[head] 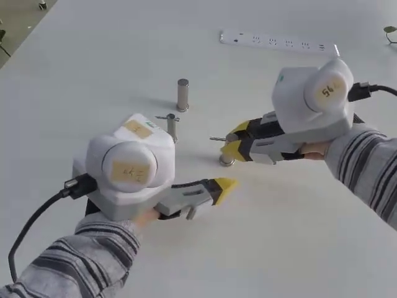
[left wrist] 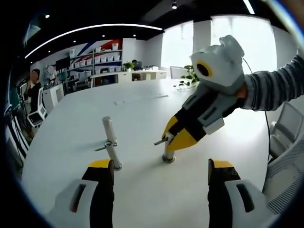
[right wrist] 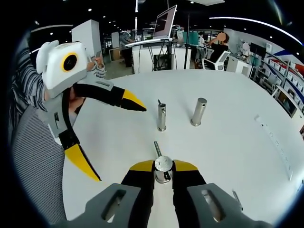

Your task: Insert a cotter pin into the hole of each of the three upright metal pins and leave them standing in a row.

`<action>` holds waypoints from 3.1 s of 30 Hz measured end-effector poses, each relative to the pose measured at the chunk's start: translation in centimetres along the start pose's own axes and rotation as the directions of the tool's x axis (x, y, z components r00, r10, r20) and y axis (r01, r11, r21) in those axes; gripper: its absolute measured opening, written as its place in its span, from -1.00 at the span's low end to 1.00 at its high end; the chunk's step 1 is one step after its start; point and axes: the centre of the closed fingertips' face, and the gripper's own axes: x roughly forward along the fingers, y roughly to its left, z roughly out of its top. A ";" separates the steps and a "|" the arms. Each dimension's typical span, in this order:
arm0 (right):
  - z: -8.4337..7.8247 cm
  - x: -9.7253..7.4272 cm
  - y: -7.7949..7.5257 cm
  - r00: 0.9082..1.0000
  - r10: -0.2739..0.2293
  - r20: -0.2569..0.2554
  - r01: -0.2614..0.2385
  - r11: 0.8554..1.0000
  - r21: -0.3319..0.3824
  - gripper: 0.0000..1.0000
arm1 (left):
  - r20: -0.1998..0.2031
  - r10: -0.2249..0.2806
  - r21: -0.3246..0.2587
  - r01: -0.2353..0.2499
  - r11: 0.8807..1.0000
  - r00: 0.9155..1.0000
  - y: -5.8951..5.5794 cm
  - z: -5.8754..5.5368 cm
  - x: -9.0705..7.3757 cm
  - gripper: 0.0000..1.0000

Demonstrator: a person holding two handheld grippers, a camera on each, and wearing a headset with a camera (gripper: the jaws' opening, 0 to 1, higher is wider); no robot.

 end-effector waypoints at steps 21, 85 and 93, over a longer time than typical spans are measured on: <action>1.5 1.5 -1.9 1.000 -0.010 -0.004 0.010 1.000 -0.018 -0.83 | 0.010 0.047 -0.022 -0.047 0.999 0.999 2.1 -0.1 -1.7 0.86; 8.2 3.2 -6.2 0.966 -0.158 0.206 0.117 0.973 0.198 -0.33 | 0.023 0.059 -0.047 -0.058 0.997 0.998 3.0 -0.5 -3.0 0.97; 9.1 6.3 -7.8 0.956 -0.188 0.224 0.141 0.967 0.211 -0.39 | 0.024 0.056 -0.050 -0.054 0.997 0.998 2.8 -0.7 -3.1 0.97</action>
